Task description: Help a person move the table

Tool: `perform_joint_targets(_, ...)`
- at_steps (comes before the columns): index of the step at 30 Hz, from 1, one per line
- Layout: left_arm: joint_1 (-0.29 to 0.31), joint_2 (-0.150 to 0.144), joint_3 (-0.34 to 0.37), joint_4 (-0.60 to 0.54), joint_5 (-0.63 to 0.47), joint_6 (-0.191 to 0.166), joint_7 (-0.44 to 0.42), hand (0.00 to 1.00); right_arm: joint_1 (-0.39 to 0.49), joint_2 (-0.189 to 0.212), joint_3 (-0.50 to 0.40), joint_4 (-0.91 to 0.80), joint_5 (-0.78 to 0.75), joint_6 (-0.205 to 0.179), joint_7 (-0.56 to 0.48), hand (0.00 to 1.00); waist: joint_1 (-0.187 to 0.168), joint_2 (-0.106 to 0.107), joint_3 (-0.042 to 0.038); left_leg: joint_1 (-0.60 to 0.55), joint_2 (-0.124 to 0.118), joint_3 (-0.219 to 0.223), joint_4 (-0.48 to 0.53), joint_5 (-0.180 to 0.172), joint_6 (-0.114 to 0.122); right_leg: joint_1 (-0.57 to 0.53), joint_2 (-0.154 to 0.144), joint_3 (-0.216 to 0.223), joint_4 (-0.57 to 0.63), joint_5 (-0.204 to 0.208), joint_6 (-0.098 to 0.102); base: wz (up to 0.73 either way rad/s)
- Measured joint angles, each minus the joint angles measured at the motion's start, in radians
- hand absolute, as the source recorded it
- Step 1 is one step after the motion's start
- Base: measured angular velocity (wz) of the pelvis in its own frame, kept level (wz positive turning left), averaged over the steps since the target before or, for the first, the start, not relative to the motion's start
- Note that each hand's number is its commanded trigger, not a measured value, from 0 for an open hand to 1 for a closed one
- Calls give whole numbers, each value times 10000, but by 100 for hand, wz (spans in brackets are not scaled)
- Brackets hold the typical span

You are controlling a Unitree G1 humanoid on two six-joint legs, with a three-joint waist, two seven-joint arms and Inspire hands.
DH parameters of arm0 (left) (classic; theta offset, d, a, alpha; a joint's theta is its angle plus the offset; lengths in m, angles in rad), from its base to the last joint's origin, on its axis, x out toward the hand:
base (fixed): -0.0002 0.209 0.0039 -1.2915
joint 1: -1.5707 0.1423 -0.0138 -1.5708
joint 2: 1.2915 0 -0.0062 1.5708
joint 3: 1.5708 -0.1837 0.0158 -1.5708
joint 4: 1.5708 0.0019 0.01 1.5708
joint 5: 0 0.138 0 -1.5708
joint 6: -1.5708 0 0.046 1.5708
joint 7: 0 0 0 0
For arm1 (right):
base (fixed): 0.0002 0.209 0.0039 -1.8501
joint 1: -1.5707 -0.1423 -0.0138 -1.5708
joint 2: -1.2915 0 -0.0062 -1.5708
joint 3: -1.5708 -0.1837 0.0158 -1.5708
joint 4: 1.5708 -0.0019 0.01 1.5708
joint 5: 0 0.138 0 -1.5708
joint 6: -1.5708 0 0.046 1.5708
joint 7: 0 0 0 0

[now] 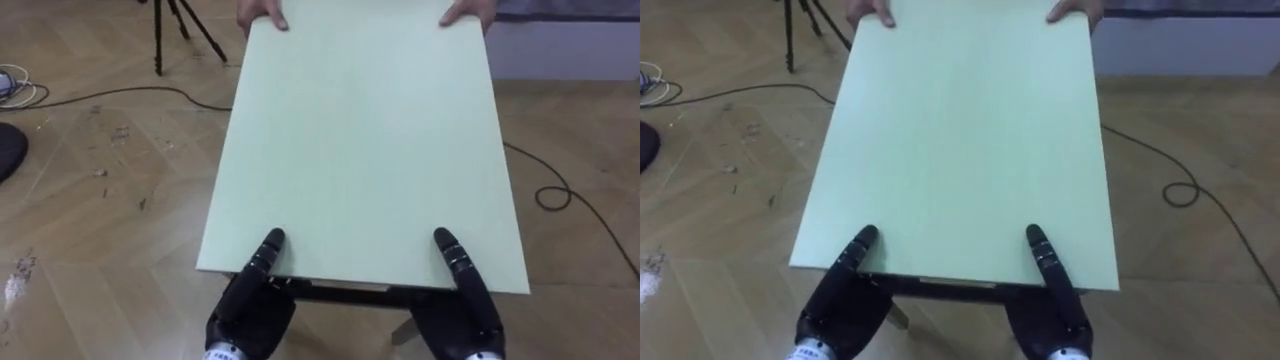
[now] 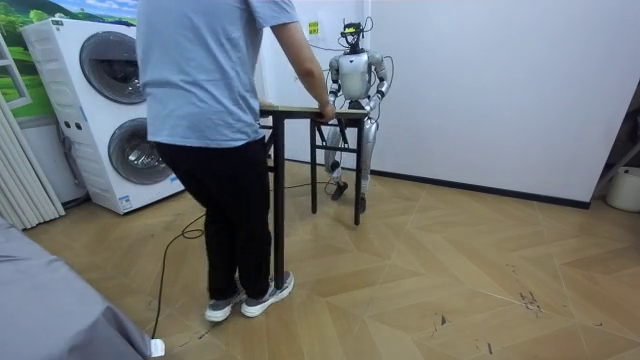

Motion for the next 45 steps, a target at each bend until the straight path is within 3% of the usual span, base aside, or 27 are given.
perform_joint_targets(2,-1,46,-14,-23,71,-31,26,100,-3,-23,-1,0,-2,0,-23,100,22,-31,2,-59,4,3,-202,244,-67,-36,352,66,-496,-13,21,-6)
perform_joint_targets(4,1,51,-23,-120,75,-86,26,100,-61,-7,-14,-32,21,29,-25,100,94,-41,-71,-239,207,72,-767,651,-108,81,788,427,-1477,-155,272,-15)
perform_joint_targets(5,-20,165,31,-278,73,-112,43,100,-147,64,4,-80,8,60,-32,100,29,-211,-71,-404,260,374,-1057,971,-24,107,724,519,-1712,-388,275,10)
perform_joint_targets(6,-98,231,44,-327,95,-111,82,100,-124,93,26,-128,20,20,-63,100,-32,-461,-92,-481,233,807,-1035,1083,59,308,459,454,-1453,-692,153,14)
perform_joint_targets(8,-243,219,113,-328,218,-101,99,100,-161,173,24,-130,73,-38,-99,100,63,-689,-91,-741,240,1257,-774,1122,121,738,312,516,-1509,-1131,129,1)
perform_joint_targets(11,-433,196,288,-429,368,-36,183,100,-374,259,57,-127,126,-107,-153,100,387,-709,-86,-1437,621,1655,-174,1195,80,1016,575,493,-2791,-2012,108,-23)
perform_joint_targets(13,-607,162,430,-429,455,-28,190,100,-561,337,52,-89,247,-15,-244,100,472,-592,-60,-1863,1109,1608,-196,1624,-30,943,1087,242,-3568,-2029,-525,-10)
perform_joint_targets(14,-624,166,417,-428,476,-29,190,100,-552,341,68,-83,332,0,-244,100,511,-594,-59,-1875,1195,1590,-343,1776,-71,895,1248,205,-3641,-1957,-650,0)
perform_joint_targets(16,-575,269,421,-397,518,-17,210,100,-566,364,116,99,457,37,-241,100,687,-531,-48,-1692,1421,1542,-1091,2533,-256,854,1842,142,-4239,-1598,-1154,-12)
perform_joint_targets(19,-571,292,353,-392,533,79,257,100,-560,362,125,206,456,14,-160,100,806,-236,-2,-1604,1673,1315,-2008,3437,-485,745,2395,42,-4676,-1183,-1490,-4)
perform_joint_targets(20,-568,315,359,-392,590,94,296,100,-523,357,125,215,450,-11,-127,100,872,-85,-10,-1525,1755,1132,-2584,3938,-832,662,2611,-52,-4866,-952,-1654,0)
perform_joint_targets(21,-541,321,381,-393,651,103,331,100,-513,339,131,223,452,-13,-123,100,986,-17,9,-1438,1802,801,-2895,4302,-1414,555,2596,-221,-4955,-780,-1828,-11)
perform_joint_targets(23,-427,232,371,-388,655,100,386,100,-472,288,120,246,432,-45,-124,100,1068,20,25,-1515,1811,644,-1874,3709,-1433,526,2492,-455,-5045,-584,-1973,-26)
perform_joint_targets(25,-266,134,335,-351,581,94,389,100,-491,84,261,245,438,-129,-125,100,1302,196,49,-1543,1916,434,895,1622,-1188,559,2346,-831,-5289,-216,-2025,-45)
perform_joint_targets(26,-246,107,335,-352,578,94,389,100,-498,67,292,239,434,-158,-125,100,1297,273,43,-1539,1964,381,1479,1219,-1208,545,2349,-941,-5345,-129,-2056,-14)
perform_joint_targets(28,-252,28,361,-354,582,99,389,100,-522,70,317,215,396,-232,-125,100,1069,524,44,-1106,2177,159,3345,5,-1241,485,2349,-1393,-5469,120,-2107,15)
perform_joint_targets(31,-336,-226,378,-360,743,92,470,100,-542,95,284,154,221,-416,-125,100,640,848,53,456,2518,-45,3598,-1032,-1545,229,2345,-1843,-5230,316,-2020,32)
perform_joint_targets(32,-383,-250,369,-360,775,93,514,100,-557,91,255,134,209,-441,-127,100,594,890,57,789,2548,-117,3482,-1154,-1615,122,2327,-1865,-5093,330,-2004,10)
perform_joint_targets(33,-475,-360,375,-371,803,82,568,100,-599,87,192,40,198,-453,-169,100,565,969,53,1346,2522,-381,2997,-1480,-1769,-241,2229,-1884,-4673,399,-1894,10)
perform_joint_targets(34,-623,-414,359,-395,862,69,608,100,-608,106,60,-121,116,-472,-227,100,466,1040,56,1553,2264,-879,2034,-1921,-1964,-676,2114,-1903,-4201,521,-1711,11)
perform_joint_targets(35,-695,-421,349,-397,864,67,635,100,-613,113,18,-175,83,-475,-252,100,462,1031,53,1596,2115,-917,1545,-2022,-1880,-859,2033,-1852,-4067,595,-1623,18)
perform_joint_targets(36,-800,-457,326,-397,878,63,768,100,-632,98,-57,-215,37,-472,-259,100,375,961,30,1874,1766,-1075,548,-2035,-1842,-1309,1855,-1636,-3715,797,-1534,13)
perform_joint_targets(37,-868,-473,279,-397,855,13,811,100,-696,99,-86,-227,-16,-471,-265,100,260,938,35,2097,1498,-1381,-157,-1993,-1617,-1881,1826,-1267,-3522,852,-1430,0)
perform_joint_targets(38,-868,-445,215,-408,838,-73,796,100,-740,93,-74,-225,-22,-460,-266,100,286,920,24,2087,1418,-1592,-322,-2013,-1485,-2043,2053,-949,-3861,877,-1381,-22)
perform_joint_targets(39,-860,-317,185,-445,688,-332,717,100,-878,132,5,-225,-12,-404,-267,100,326,850,-18,1808,1312,-1733,-284,-2099,-1324,-2061,2447,-478,-5088,1716,-1417,-14)
perform_joint_targets(41,-903,-324,144,-425,636,-370,782,100,-938,90,61,-218,27,-444,-260,100,225,924,-14,1549,1204,-1652,-326,-2047,-1242,-2100,2319,-519,-5352,2113,-1417,14)
perform_joint_targets(45,-881,-342,36,-166,511,-358,920,100,-938,104,25,116,3,-335,-263,100,306,801,-5,1730,916,-1287,-604,-1765,-1169,-1850,2175,-419,-5687,2520,-1427,0)
